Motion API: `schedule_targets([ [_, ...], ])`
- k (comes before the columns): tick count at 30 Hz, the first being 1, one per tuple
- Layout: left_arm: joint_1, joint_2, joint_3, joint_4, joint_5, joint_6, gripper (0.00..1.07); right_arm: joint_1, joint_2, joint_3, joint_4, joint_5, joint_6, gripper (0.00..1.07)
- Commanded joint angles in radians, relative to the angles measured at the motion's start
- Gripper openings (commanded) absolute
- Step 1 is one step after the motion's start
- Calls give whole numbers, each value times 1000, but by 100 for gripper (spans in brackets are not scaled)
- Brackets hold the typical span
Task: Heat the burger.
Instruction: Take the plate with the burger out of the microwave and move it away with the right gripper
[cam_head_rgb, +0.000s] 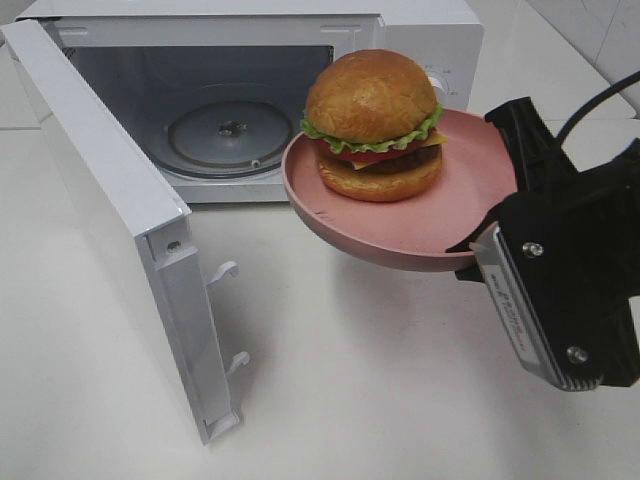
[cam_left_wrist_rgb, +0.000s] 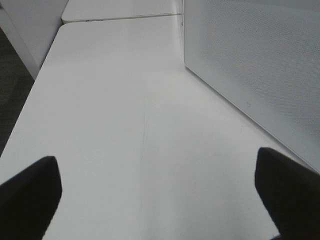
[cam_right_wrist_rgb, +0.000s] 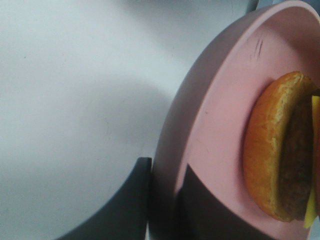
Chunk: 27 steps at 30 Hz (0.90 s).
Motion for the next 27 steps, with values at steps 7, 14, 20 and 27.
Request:
schedule_targets([
  [7, 4, -17, 2, 0, -14, -3, 98, -4, -193, 57, -227, 57, 237, 0],
  [14, 4, -17, 2, 0, -14, -3, 98, -4, -267, 86, -371, 116, 451, 0],
  [20, 4, -17, 2, 0, -14, -3, 98, -4, -288, 88, -551, 219, 692, 0],
  [27, 4, -17, 2, 0, -14, -3, 98, -4, -288, 88, -687, 291, 910, 0],
])
